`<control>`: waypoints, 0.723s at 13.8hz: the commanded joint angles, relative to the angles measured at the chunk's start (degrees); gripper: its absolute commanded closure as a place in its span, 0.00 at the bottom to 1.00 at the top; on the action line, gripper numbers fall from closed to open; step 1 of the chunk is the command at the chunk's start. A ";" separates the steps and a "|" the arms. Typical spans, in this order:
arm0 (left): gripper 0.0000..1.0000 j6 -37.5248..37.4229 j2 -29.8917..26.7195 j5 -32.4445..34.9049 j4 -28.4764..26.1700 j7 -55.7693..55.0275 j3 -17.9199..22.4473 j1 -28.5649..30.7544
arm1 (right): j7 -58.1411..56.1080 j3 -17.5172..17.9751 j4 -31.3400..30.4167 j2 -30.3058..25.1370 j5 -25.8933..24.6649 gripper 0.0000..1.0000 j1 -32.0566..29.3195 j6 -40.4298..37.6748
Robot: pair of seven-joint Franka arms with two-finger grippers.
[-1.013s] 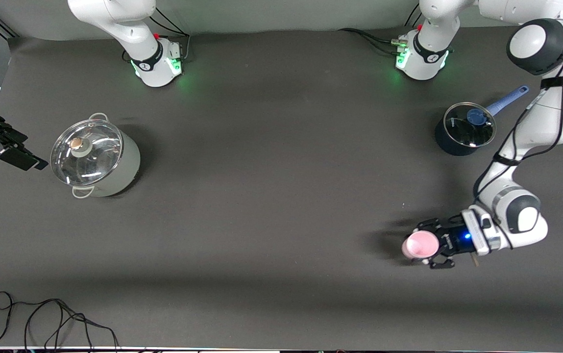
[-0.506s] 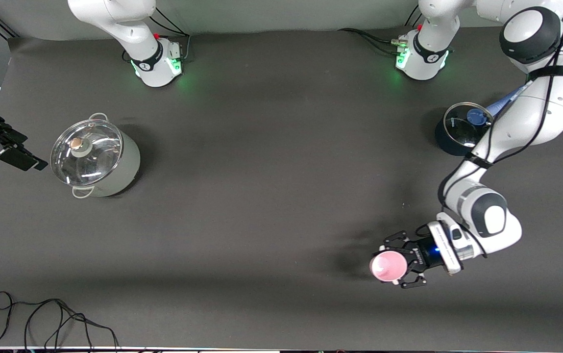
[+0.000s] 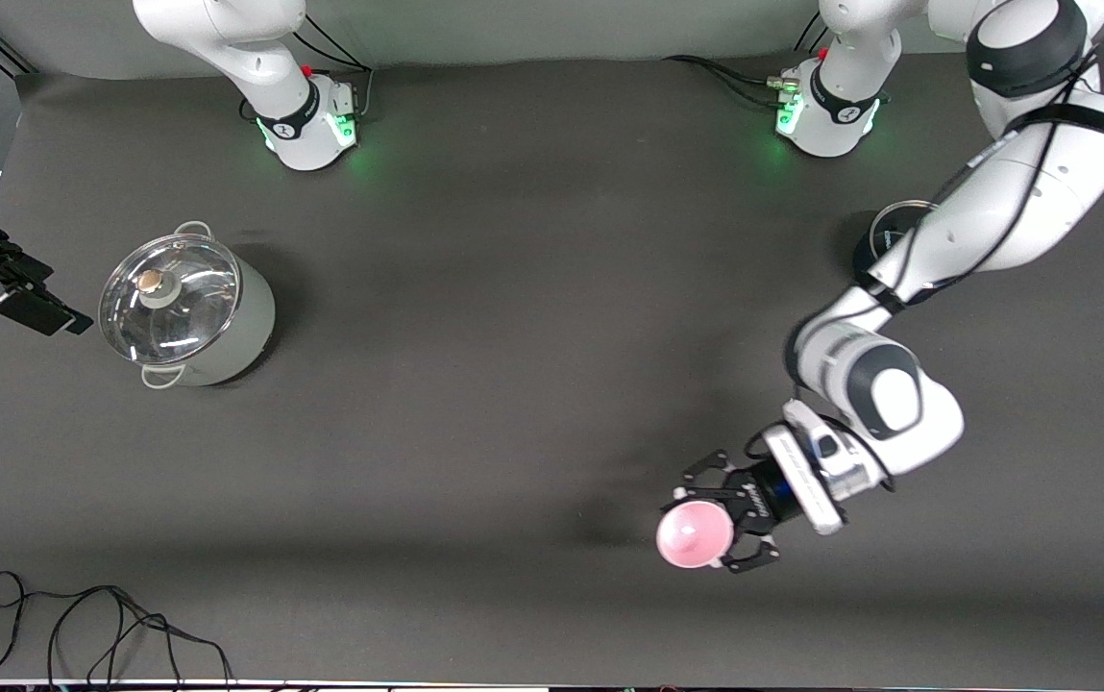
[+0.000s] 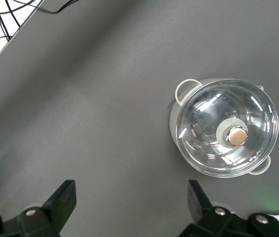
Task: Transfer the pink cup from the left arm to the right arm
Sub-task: 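Lift the pink cup with the left gripper toward the table middle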
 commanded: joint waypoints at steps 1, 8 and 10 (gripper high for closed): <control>1.00 13.25 -1.67 -0.20 5.62 -7.37 -1.14 -9.27 | 1.09 -0.30 0.94 0.42 0.84 0.00 0.19 0.31; 1.00 32.61 -2.63 0.06 17.15 -12.58 -0.35 -29.23 | 1.09 -0.12 0.94 0.51 0.84 0.00 0.28 0.40; 1.00 37.44 -2.90 0.06 19.96 -12.58 -0.35 -33.98 | 1.09 -0.04 0.94 0.69 0.84 0.00 0.28 0.40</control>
